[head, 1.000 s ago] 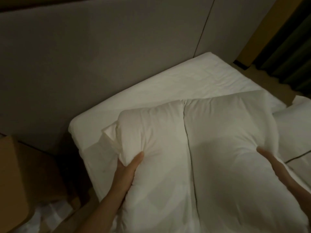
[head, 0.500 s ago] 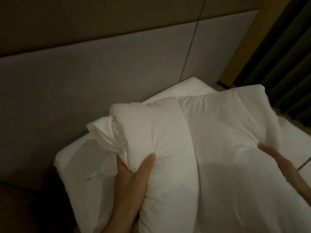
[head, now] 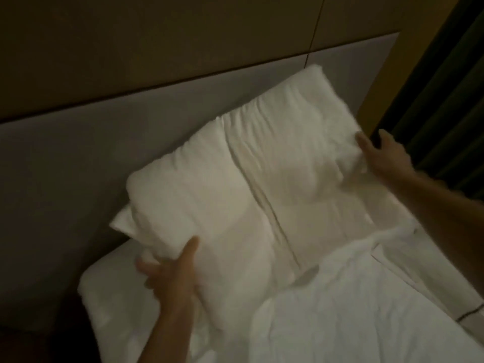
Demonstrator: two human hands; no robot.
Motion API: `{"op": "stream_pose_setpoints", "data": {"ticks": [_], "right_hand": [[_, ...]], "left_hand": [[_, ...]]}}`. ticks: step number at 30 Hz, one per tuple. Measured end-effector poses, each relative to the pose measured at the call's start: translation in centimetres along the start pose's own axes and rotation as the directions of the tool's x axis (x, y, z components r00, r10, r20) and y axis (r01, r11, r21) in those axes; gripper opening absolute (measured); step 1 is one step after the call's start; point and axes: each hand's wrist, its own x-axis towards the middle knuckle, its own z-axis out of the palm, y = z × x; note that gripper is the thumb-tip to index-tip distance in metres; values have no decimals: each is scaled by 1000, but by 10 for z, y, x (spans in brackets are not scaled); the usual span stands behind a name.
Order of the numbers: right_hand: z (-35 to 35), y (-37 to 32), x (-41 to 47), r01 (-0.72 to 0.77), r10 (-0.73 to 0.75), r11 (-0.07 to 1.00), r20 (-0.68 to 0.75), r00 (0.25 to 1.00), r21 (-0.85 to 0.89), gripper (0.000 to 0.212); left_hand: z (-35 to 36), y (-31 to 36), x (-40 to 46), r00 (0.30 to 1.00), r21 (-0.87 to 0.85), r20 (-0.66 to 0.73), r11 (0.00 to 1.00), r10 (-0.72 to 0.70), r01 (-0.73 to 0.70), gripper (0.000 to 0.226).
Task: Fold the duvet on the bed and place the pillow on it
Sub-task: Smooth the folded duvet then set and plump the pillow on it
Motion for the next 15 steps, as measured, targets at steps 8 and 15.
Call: {"op": "stream_pose_setpoints", "data": {"ticks": [8, 15], "right_hand": [[134, 30, -60, 168, -75, 961, 378, 923, -218, 77], [200, 32, -43, 226, -83, 943, 483, 871, -245, 104]], "left_hand": [[24, -15, 34, 693, 603, 485, 370, 533, -706, 85], [70, -51, 92, 608, 704, 618, -6, 498, -711, 75]]}}
